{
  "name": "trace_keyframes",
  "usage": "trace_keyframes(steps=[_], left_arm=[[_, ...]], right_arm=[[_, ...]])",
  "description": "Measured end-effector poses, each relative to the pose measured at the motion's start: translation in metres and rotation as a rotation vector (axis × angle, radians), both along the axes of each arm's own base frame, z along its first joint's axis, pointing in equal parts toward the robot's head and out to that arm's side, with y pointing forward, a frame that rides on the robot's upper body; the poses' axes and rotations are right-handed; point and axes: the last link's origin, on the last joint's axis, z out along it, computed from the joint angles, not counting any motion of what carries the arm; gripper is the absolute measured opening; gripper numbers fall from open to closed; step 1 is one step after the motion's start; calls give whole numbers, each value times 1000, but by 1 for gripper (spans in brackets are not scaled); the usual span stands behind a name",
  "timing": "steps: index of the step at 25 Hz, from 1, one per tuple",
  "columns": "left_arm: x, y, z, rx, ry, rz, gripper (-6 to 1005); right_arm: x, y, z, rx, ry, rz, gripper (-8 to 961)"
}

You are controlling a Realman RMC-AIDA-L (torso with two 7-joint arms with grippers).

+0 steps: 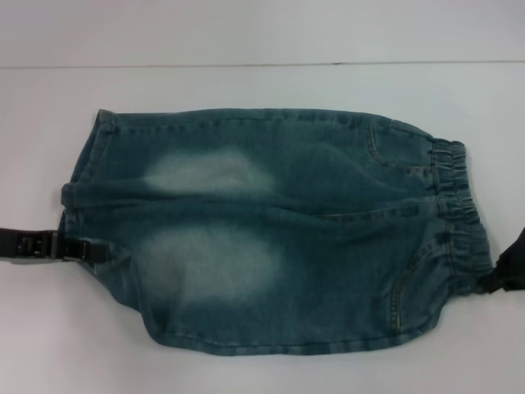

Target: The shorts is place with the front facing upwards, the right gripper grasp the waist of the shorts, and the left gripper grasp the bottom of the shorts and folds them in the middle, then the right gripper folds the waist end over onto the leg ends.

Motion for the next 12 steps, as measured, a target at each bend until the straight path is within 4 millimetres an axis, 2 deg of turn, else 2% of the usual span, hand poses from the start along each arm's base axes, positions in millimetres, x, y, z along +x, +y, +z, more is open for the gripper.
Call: trace_keyframes(steps=[6,12], left_arm=[[5,7,5,32,-21,-11,37],[5,20,17,113,-30,0,37]], right_arm=[[12,-9,29,92,211,-75,33],[26,-15,37,163,335,-134,33]])
